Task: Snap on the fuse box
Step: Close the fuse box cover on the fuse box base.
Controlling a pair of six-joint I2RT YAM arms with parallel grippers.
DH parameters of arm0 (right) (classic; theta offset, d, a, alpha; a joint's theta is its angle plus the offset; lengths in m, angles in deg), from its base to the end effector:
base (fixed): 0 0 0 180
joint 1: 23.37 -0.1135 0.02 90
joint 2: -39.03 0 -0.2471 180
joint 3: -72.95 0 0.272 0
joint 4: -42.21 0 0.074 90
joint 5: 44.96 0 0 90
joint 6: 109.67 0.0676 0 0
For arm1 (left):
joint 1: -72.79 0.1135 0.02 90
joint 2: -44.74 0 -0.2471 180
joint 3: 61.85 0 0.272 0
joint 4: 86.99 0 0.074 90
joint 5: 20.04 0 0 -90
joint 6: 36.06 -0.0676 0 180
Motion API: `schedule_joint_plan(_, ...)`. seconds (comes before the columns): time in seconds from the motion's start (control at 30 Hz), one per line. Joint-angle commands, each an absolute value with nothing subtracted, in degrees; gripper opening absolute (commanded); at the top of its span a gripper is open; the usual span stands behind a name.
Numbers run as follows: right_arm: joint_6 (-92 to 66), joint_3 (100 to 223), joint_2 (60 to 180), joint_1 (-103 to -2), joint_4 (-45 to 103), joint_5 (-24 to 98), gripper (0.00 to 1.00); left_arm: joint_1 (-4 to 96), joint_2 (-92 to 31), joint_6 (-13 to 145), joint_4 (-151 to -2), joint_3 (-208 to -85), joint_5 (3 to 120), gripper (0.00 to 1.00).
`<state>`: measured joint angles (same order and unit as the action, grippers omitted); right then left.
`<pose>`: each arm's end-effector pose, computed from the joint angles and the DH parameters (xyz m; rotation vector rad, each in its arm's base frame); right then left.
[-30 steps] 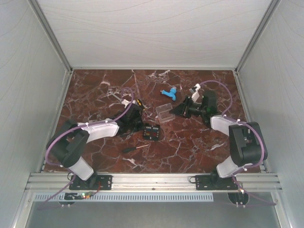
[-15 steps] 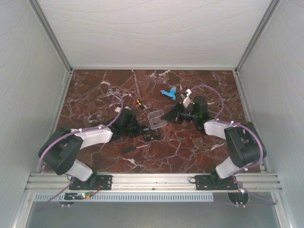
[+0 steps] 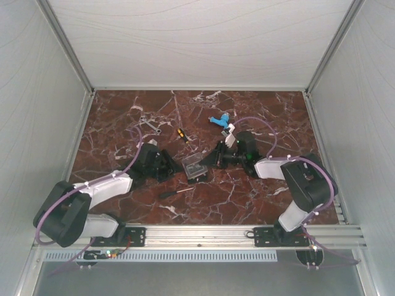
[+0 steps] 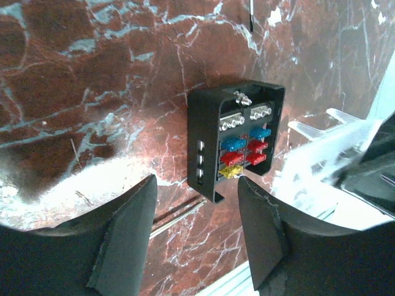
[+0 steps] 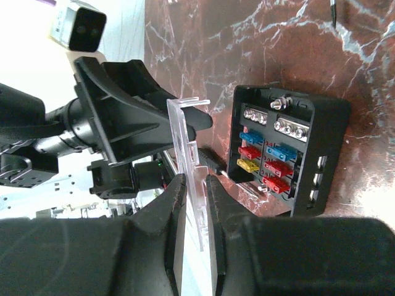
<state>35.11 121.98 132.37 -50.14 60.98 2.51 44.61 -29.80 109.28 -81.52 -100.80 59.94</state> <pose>0.2836 0.1943 0.1168 0.0088 2.2987 1.5772 0.2424 -0.1432 0.1010 -0.4827 2.4167 -0.9074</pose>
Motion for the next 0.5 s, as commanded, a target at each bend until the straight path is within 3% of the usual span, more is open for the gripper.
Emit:
schedule_joint_plan(0.0,36.6,122.0,134.7,-52.6,64.8,5.6,0.05,44.7,-27.6,109.4,-84.8,-100.9,56.4,0.57)
schedule_joint_plan(0.47,39.2,118.7,136.4,-53.8,66.8,12.1,0.05,44.7,-30.0,109.4,-87.0,-100.9,53.1,0.60)
